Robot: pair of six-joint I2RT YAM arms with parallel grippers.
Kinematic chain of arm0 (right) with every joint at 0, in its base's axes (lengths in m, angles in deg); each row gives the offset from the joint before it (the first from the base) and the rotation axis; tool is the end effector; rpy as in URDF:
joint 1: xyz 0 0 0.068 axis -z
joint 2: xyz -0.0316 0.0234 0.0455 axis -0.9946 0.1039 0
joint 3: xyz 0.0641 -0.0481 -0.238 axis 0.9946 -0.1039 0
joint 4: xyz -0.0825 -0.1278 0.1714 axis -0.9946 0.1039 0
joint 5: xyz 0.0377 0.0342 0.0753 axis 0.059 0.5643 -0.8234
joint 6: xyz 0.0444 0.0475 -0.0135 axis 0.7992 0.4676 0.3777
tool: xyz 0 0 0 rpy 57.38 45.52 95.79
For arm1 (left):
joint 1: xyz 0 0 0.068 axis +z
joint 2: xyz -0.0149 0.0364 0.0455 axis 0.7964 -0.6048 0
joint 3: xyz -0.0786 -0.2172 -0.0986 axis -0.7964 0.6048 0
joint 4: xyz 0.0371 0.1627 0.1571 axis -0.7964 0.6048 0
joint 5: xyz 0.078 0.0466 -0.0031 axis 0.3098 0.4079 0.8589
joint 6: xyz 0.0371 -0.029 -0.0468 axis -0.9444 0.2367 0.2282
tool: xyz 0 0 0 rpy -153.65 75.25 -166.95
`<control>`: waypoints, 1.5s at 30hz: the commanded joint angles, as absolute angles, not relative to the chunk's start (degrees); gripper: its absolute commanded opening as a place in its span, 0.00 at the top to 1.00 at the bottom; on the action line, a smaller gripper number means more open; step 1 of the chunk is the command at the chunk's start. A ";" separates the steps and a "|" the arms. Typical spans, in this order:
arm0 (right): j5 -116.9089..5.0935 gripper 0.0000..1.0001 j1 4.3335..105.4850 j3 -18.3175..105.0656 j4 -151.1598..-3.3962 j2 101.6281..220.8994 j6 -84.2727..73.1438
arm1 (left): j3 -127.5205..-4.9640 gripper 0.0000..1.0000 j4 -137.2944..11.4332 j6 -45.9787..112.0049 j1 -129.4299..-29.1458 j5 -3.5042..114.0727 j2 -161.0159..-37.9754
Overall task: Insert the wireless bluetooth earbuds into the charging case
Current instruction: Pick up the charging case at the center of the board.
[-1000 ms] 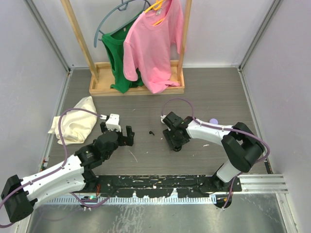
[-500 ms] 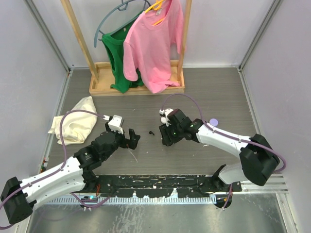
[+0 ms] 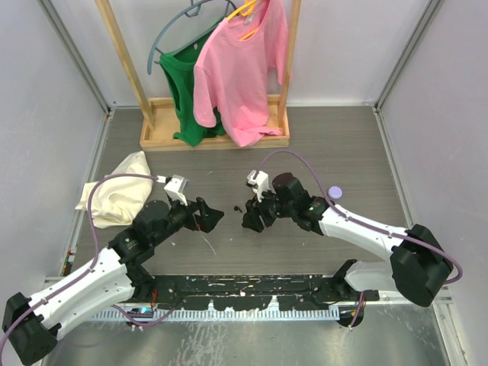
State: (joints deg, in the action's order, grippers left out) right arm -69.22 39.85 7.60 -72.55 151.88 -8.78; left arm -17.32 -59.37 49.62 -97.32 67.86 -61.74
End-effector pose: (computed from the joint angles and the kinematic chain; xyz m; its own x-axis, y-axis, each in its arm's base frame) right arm 0.1679 0.1894 0.2085 -0.4860 -0.3907 -0.7818 -0.8264 0.4965 0.2656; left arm 0.1231 -0.1156 0.2323 -0.4776 -0.1909 -0.8576 0.4789 0.7618 -0.4362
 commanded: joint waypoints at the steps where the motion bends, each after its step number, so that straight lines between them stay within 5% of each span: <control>1: -76.49 0.52 39.65 7.53 -83.52 149.35 -13.75 | -21.31 0.00 -62.90 54.77 -93.36 54.96 -61.62; 15: -87.60 0.51 39.64 7.84 -94.47 151.41 -18.87 | -25.61 0.01 -63.40 66.26 -88.27 38.91 -66.41; 45: -96.48 0.49 39.60 2.56 -114.07 146.08 -19.13 | -20.43 0.12 -79.03 80.45 -87.94 32.99 -69.04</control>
